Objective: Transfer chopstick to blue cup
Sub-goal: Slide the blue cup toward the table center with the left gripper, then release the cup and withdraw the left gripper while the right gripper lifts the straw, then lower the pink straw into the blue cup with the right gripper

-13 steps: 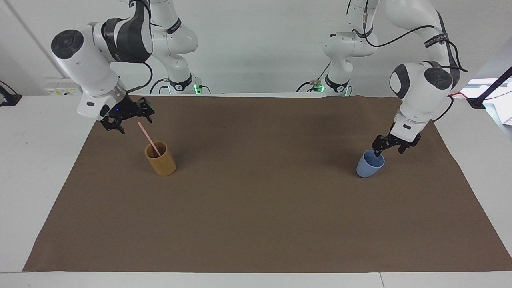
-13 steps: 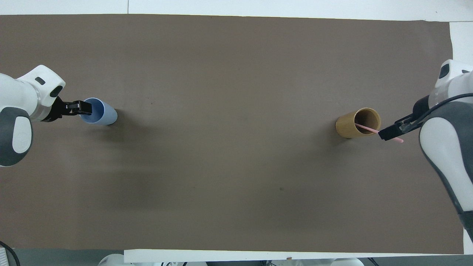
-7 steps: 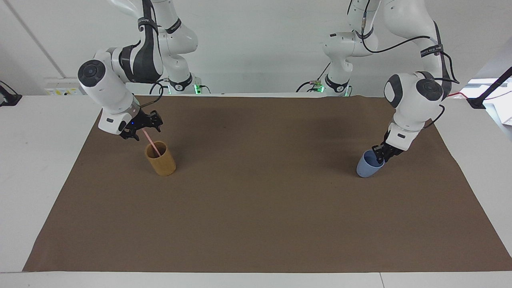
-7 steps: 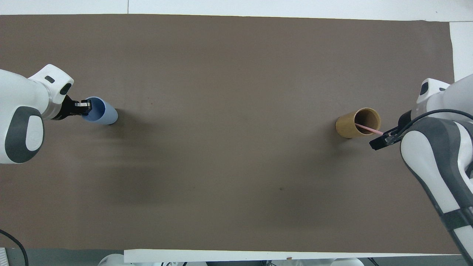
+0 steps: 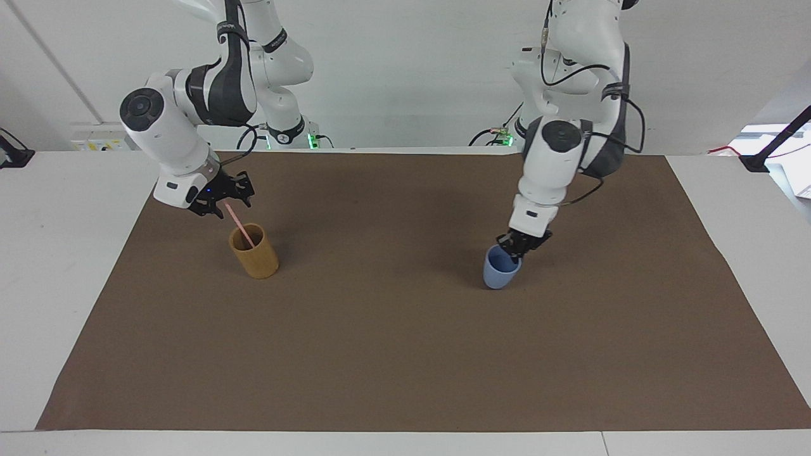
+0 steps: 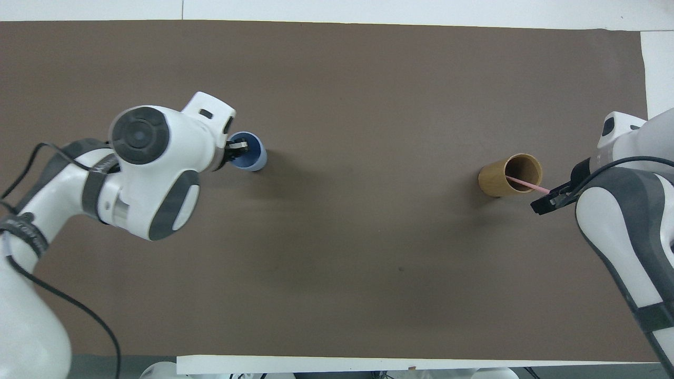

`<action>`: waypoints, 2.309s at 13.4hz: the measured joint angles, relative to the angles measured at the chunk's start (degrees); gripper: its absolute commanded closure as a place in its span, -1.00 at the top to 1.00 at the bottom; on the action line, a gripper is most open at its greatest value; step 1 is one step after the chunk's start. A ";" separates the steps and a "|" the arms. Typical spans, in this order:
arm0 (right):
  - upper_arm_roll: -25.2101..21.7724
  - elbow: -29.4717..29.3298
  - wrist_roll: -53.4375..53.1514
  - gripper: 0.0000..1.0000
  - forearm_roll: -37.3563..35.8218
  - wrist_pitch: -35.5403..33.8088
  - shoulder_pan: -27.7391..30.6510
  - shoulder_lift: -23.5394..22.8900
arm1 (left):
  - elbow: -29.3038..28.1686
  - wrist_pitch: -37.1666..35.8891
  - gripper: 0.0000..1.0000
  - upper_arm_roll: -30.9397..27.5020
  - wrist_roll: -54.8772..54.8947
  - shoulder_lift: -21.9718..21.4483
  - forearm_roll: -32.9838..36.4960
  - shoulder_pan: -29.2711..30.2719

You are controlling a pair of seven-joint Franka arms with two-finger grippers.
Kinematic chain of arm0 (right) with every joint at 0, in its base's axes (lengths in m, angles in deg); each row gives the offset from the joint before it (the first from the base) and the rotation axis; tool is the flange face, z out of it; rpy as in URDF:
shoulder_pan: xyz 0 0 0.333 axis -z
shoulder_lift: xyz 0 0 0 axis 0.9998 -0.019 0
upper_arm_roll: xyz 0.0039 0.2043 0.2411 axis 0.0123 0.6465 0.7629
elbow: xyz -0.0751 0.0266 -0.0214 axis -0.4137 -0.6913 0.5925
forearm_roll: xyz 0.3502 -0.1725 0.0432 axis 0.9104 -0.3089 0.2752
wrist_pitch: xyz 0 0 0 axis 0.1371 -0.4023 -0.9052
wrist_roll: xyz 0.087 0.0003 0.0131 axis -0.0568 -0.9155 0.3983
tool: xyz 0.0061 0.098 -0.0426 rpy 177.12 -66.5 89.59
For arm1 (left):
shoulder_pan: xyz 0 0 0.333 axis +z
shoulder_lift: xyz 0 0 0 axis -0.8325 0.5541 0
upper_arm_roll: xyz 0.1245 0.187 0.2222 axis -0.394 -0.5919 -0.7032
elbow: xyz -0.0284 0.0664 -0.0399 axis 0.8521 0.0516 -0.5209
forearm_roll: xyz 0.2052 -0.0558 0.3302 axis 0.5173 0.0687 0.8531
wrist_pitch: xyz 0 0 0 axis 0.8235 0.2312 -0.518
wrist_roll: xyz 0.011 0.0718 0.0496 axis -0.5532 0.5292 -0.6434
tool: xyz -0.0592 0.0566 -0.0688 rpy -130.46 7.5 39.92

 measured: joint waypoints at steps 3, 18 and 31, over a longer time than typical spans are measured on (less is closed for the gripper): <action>-0.04 -0.10 0.02 -0.21 -0.04 -0.02 0.00 0.00 | 2.24 -0.27 -1.00 -0.10 -5.87 1.72 0.10 -6.84; -0.05 -19.08 0.03 -1.00 -0.20 -19.15 -0.17 -1.39 | 13.97 -20.64 0.99 -1.51 -11.33 -1.73 0.14 -9.69; 1.15 -35.74 -53.14 -1.00 16.54 -17.85 -29.05 -10.73 | 18.74 -37.76 1.00 -1.76 37.47 -11.72 0.04 28.20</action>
